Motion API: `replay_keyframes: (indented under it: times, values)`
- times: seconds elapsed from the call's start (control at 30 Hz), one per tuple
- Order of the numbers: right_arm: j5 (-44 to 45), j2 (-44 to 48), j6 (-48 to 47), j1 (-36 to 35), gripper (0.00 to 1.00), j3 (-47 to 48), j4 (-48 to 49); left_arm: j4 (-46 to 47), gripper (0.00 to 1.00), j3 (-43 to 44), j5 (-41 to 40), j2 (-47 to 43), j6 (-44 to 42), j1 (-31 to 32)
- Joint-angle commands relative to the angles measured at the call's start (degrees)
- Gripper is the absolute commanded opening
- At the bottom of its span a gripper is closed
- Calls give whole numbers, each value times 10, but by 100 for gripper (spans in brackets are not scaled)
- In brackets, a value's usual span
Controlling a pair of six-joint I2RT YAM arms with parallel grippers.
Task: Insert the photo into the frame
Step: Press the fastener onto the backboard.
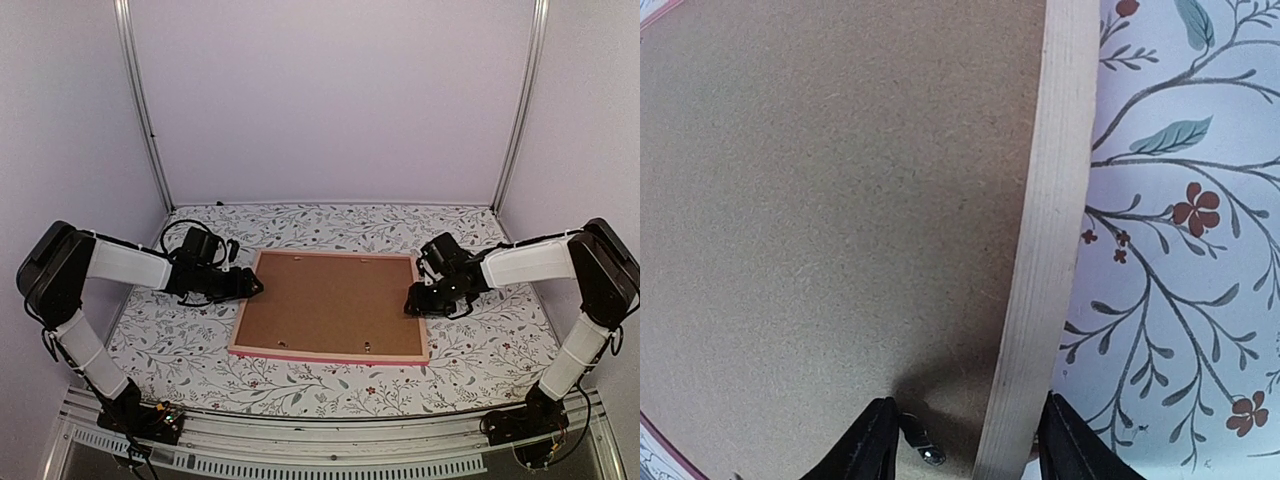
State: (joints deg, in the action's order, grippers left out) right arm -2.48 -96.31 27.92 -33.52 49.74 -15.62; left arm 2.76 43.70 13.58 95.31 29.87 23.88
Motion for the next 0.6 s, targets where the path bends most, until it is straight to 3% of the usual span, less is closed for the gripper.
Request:
replay_keyframes:
  times: [0.0,0.57]
  values:
    - [11,-19,13,-7,48,21,-7,16,76,-11,6,-1,3,-1]
    - [6,-50,18,-4,26,31,-33,29,74,-36,4,-7,6,2]
